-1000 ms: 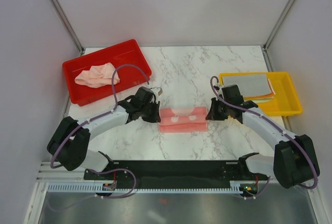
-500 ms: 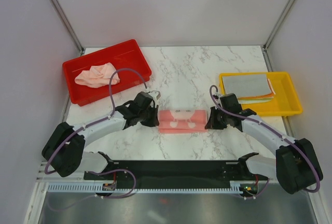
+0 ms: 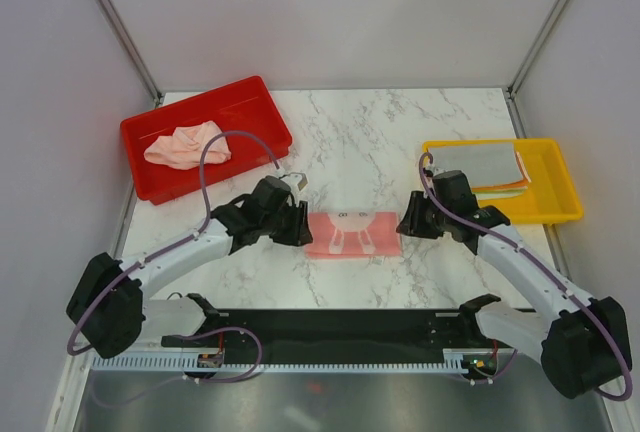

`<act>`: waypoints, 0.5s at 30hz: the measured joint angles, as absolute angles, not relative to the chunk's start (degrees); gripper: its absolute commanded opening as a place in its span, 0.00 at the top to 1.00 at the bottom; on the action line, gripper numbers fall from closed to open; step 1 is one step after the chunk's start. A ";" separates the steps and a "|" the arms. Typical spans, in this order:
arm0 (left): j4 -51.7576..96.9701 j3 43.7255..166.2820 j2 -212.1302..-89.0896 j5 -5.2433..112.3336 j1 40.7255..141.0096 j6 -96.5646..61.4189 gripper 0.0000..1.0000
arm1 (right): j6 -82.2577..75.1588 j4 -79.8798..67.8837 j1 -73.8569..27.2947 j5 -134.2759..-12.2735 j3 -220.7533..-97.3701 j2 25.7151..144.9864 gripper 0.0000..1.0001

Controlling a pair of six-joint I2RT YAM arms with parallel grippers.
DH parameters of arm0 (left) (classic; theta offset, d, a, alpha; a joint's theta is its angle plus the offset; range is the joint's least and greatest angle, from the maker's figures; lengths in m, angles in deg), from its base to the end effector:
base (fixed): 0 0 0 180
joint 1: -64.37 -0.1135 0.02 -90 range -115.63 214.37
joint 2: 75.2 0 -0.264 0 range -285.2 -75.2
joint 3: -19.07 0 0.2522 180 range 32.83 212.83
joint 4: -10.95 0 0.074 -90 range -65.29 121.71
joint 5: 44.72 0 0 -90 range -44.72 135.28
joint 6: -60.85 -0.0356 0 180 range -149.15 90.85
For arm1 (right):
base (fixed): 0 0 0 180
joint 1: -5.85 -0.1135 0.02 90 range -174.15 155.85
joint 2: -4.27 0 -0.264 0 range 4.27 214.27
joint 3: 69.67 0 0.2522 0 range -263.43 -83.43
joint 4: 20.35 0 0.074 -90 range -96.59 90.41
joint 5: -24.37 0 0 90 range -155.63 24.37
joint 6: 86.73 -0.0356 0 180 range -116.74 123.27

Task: Fold and stack the towels
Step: Fold the towel

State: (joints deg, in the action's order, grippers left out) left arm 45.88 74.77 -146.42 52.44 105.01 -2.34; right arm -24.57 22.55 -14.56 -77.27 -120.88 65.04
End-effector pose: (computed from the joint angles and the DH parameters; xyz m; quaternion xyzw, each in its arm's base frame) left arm 0.1850 -0.1646 0.2117 0.1340 0.9298 -0.2363 0.2482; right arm 0.1907 0.0786 0.2157 0.0285 0.9421 0.2185 0.2529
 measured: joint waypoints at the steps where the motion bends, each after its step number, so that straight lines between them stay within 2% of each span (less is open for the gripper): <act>1: 45.62 75.44 -145.90 53.10 105.01 -1.89 0.57 | -24.81 22.38 -14.58 -77.34 -121.80 64.96 0.61; 6: 40.28 75.36 -147.74 57.73 105.23 0.96 0.59 | -26.62 17.63 -15.24 -79.46 -122.08 67.16 0.61; 15: 37.09 67.73 -153.38 58.08 106.30 5.13 0.59 | -29.88 10.53 -15.69 -81.43 -111.26 72.06 0.64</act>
